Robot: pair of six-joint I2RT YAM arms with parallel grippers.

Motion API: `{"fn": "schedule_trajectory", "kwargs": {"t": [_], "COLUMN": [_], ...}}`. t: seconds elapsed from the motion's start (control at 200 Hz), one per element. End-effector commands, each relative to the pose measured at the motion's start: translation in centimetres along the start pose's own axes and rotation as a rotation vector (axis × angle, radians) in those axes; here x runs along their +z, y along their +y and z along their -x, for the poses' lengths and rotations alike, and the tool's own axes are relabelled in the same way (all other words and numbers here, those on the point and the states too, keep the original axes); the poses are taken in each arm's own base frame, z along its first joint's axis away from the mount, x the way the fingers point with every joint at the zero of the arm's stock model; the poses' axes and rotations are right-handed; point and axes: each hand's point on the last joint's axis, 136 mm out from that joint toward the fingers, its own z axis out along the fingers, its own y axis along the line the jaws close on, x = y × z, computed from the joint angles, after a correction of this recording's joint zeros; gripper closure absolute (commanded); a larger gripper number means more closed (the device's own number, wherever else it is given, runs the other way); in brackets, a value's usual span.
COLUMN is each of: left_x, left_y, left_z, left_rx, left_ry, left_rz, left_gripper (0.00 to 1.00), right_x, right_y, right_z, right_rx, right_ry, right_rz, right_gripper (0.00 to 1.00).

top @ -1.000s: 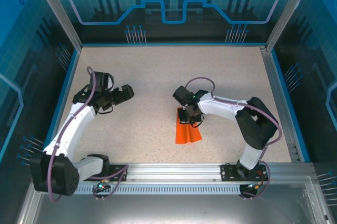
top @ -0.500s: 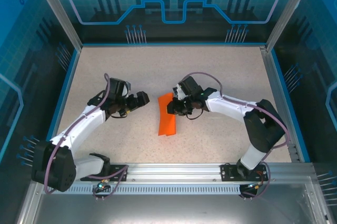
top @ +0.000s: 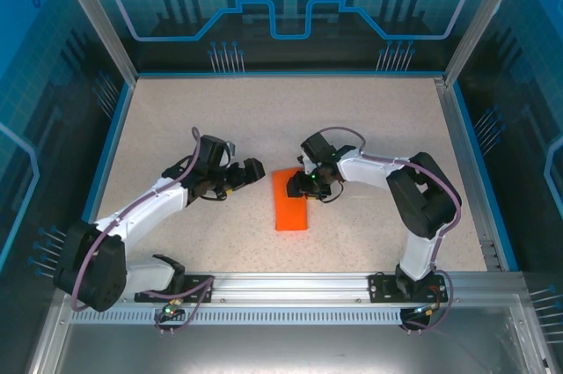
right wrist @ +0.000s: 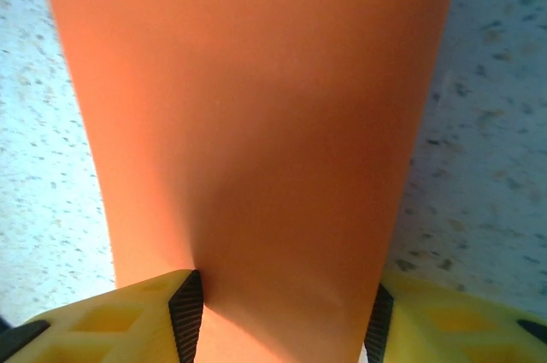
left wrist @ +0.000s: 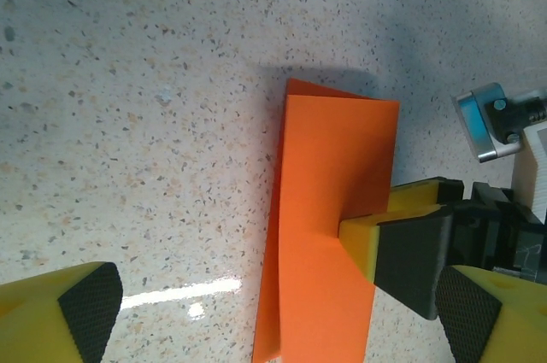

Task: Fold a paper plane with a square sheet of paper (pick it up from the middle)
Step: Fold the square sheet of paper in half at the center of the table.

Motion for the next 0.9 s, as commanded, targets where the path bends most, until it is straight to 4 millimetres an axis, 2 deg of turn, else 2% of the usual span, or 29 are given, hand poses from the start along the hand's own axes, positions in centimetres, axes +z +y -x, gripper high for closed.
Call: {"fn": "schedule_trajectory", "kwargs": {"t": [0.0, 0.205, 0.395, 0.63, 0.895], "left_x": [0.6, 1.2, 1.6, 2.2, 3.9], "left_y": [0.2, 0.5, 0.1, -1.0, -2.7], "left_z": [-1.1, -2.1, -1.8, -1.1, -1.6], "left_rx": [-0.024, -0.004, -0.002, -0.006, -0.001], "left_ry": [0.025, 0.021, -0.012, -0.023, 0.071], "left_rz": [-0.013, -0.034, -0.075, -0.121, -0.19], "left_gripper": [0.03, 0.06, 0.09, 0.26, 0.44], "right_x": [-0.5, 0.3, 0.6, 0.8, 1.6], "right_y": [-1.3, -2.7, -3.5, -4.7, -5.5], "right_z": [0.5, 0.3, 0.0, -1.2, -2.1], "right_rx": [-0.001, 0.069, 0.114, 0.132, 0.162], "right_ry": [-0.006, -0.015, -0.018, 0.031, 0.075], "right_rz": [-0.067, -0.121, -0.177, -0.299, -0.368], "right_gripper": [0.48, 0.52, 0.51, 0.51, 0.53]}}
